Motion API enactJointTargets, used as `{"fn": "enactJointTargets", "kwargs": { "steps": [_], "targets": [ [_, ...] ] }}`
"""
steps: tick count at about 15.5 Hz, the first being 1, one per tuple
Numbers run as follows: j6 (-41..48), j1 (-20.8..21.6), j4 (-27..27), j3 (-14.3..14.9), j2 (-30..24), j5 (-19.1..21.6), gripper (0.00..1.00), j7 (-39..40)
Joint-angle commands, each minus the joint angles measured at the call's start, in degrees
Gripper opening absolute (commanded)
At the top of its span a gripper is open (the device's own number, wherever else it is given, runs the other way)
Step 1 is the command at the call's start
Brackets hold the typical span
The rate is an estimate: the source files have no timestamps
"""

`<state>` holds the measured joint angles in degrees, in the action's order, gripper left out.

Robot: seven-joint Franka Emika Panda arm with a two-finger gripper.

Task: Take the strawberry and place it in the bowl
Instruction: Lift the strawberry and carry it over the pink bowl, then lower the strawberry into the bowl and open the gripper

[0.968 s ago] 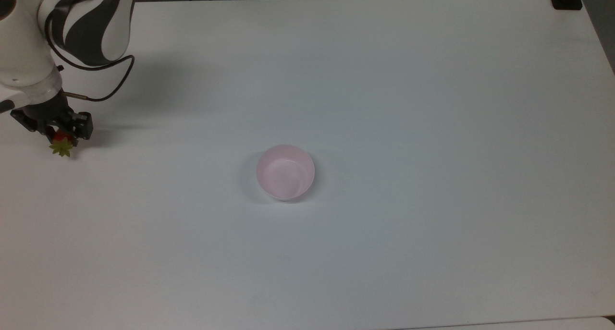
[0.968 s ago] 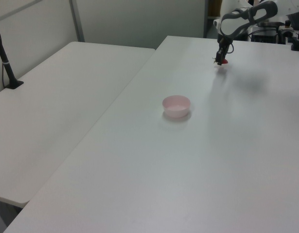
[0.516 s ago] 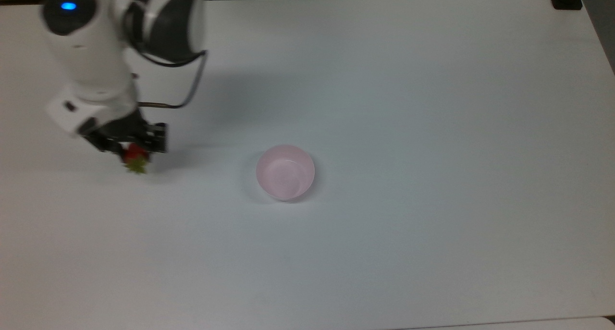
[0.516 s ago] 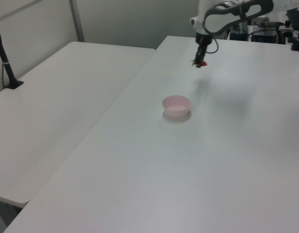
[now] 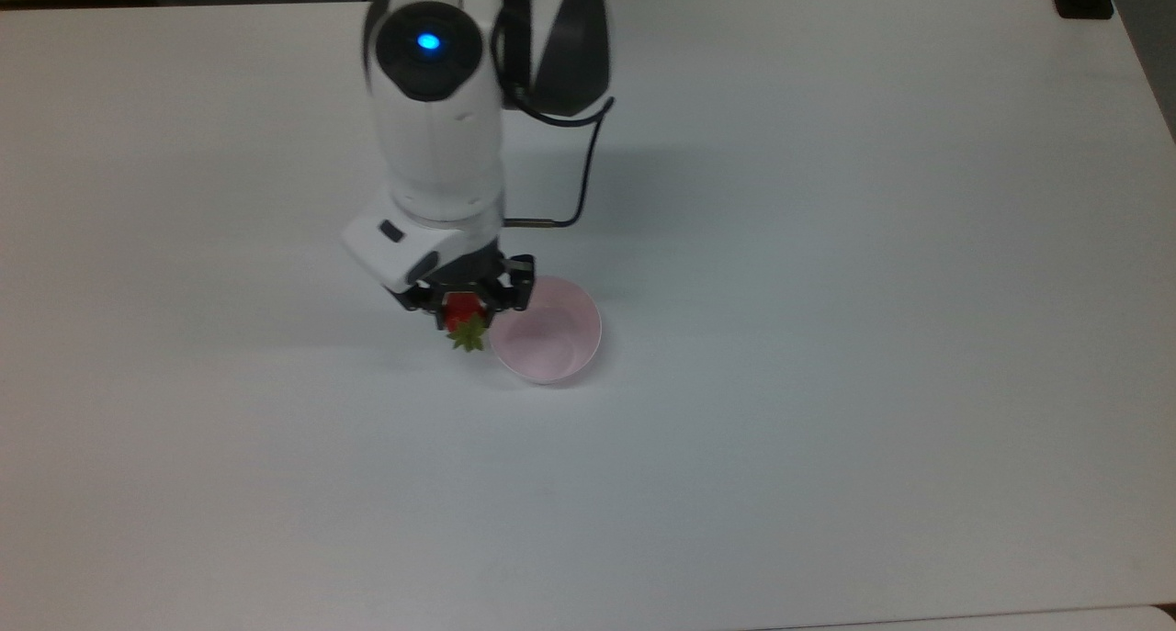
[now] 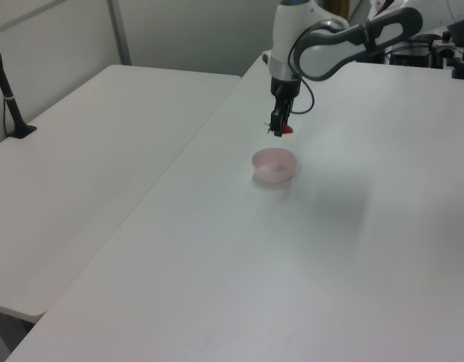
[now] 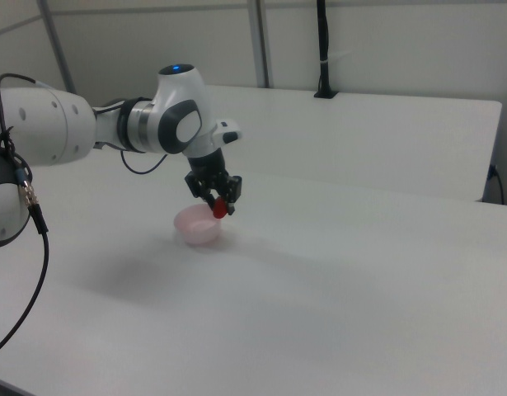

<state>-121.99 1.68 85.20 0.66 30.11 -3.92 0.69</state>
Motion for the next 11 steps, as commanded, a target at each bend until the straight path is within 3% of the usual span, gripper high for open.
{"fn": "enactJointTargets", "kwargs": {
  "steps": [1, 9, 11],
  "targets": [
    [0.4, 3.5, 2.7, 1.0, -0.8, 0.8, 0.23, -3.9],
    [0.1, 6.0, 3.7, 0.8, 1.1, 0.8, 0.23, -7.3],
    [0.0, 6.7, 3.8, 0.8, 1.4, 0.7, 0.29, -8.9]
  ]
}}
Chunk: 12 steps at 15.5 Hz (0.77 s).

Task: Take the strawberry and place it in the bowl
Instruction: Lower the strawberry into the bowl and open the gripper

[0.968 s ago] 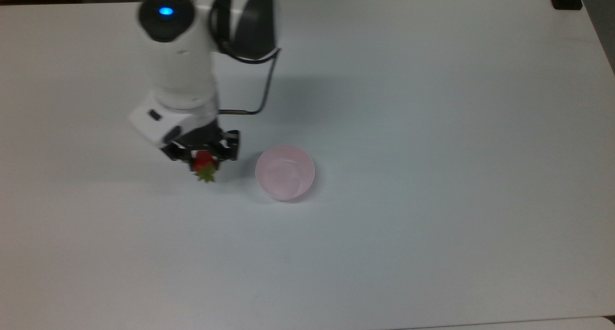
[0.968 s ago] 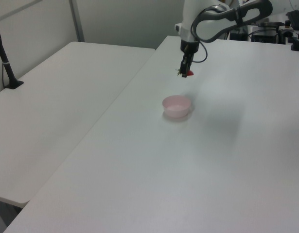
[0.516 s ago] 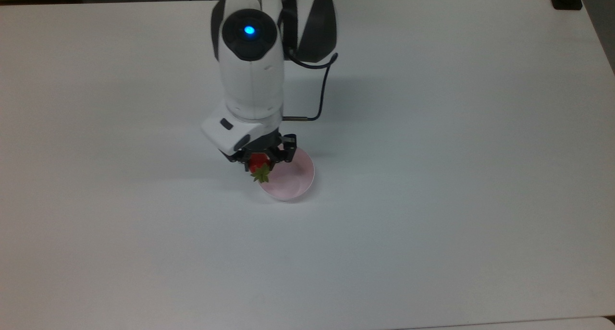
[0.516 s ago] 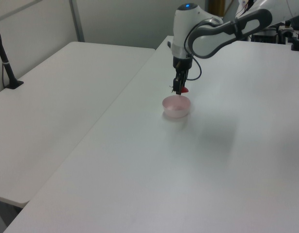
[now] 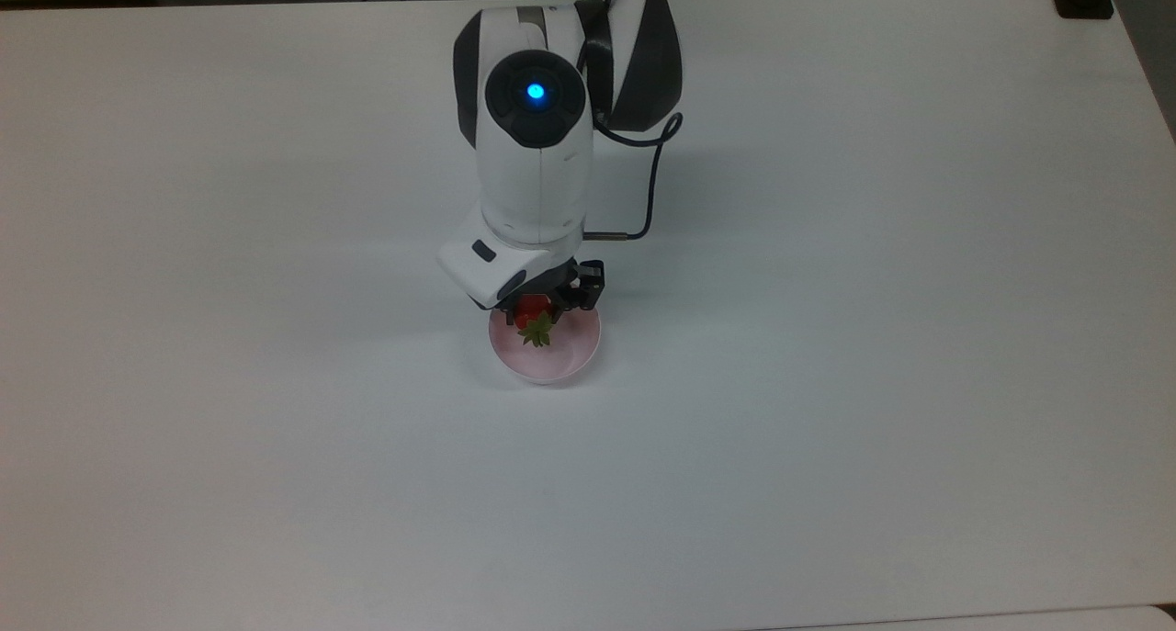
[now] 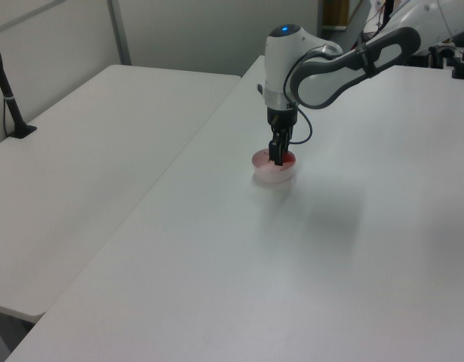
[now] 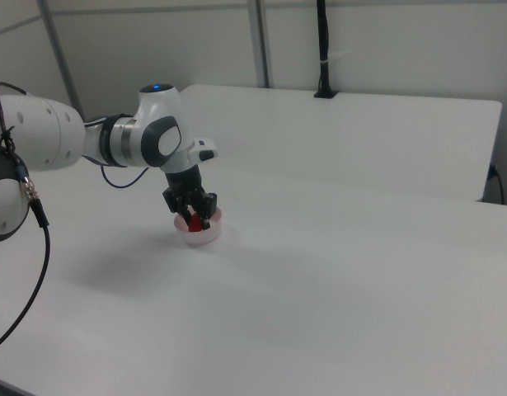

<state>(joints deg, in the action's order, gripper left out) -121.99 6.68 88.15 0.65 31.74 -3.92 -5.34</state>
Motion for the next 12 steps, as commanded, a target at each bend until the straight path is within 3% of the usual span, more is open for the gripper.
{"fn": "enactJointTargets", "kwargs": {
  "steps": [1, 2, 4, 8, 12],
  "targets": [
    [0.0, 1.7, 0.8, 0.8, 0.2, 0.7, 0.34, -2.8],
    [0.0, 1.7, 0.8, 0.8, 0.2, 0.6, 0.36, -2.8],
    [0.4, 1.7, 0.4, 0.8, -0.2, 0.7, 1.00, -2.9],
    [2.9, 1.7, 0.2, 0.8, -3.4, 0.7, 1.00, -2.9],
    [14.1, 1.8, 0.4, 0.9, -12.0, 0.6, 1.00, -2.9]
  ]
}}
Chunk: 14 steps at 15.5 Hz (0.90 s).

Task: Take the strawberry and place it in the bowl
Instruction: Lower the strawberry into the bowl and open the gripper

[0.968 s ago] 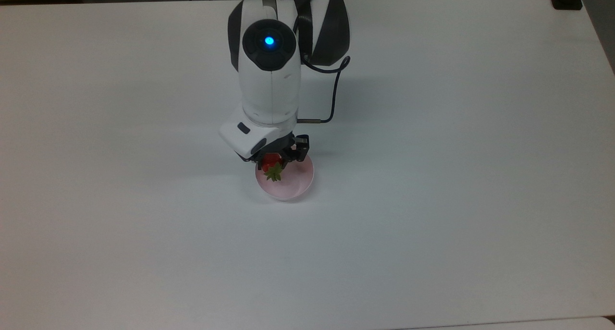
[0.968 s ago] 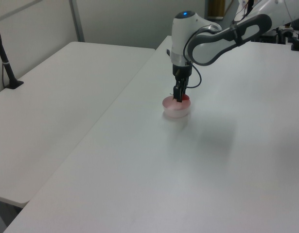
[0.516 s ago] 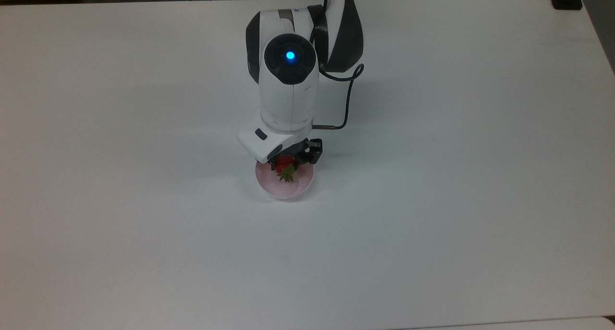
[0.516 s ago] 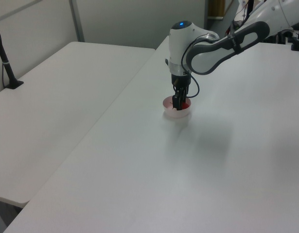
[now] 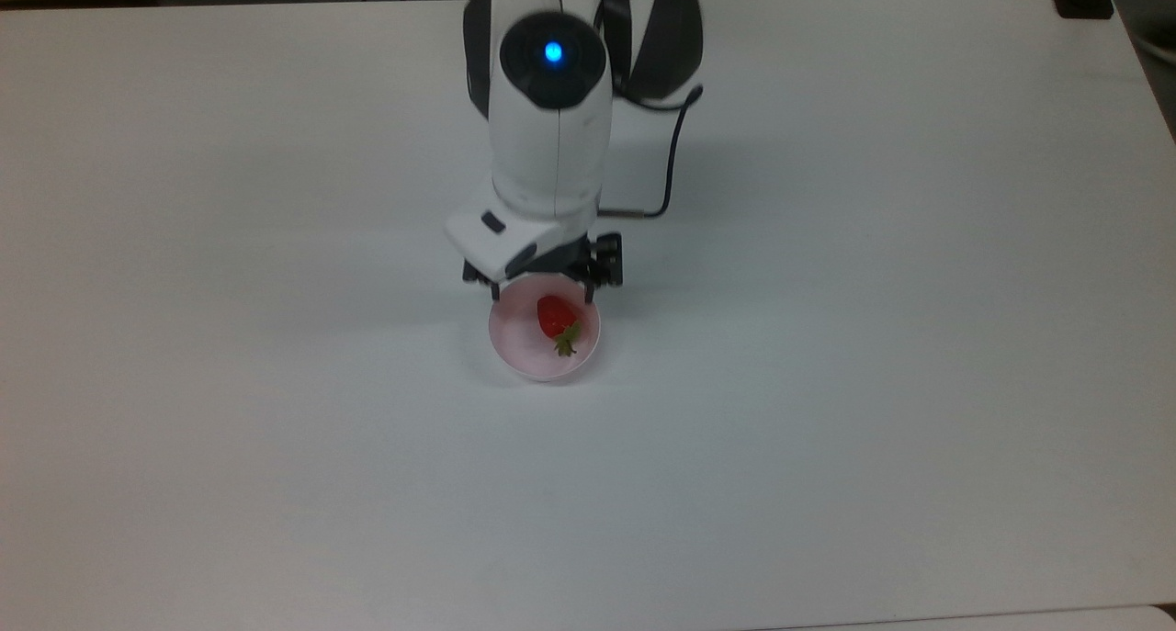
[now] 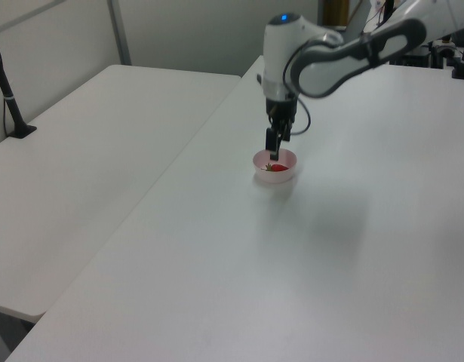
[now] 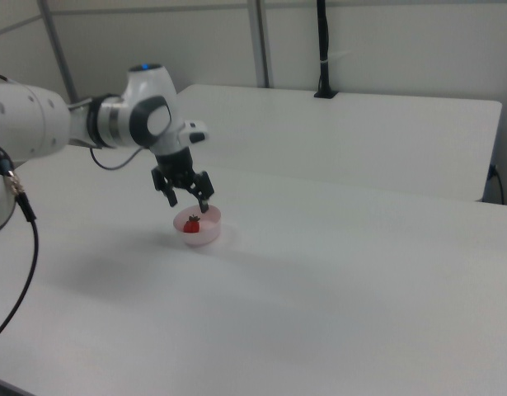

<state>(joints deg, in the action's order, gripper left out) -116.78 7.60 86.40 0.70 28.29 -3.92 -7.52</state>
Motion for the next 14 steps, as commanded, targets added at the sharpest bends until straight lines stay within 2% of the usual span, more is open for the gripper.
{"fn": "enactJointTargets", "kwargs": {
  "steps": [1, 5, 8, 14],
  "targets": [
    [11.9, 0.9, 2.1, 0.9, -10.7, 0.6, 1.00, -0.7],
    [23.2, 0.0, 2.5, 1.2, -20.0, 0.2, 1.00, -0.6],
    [25.7, -2.5, 4.0, 1.2, -24.6, 0.1, 1.00, -0.6],
    [25.9, -2.9, 4.1, 1.4, -25.1, 0.1, 1.00, -0.7]
  ]
}}
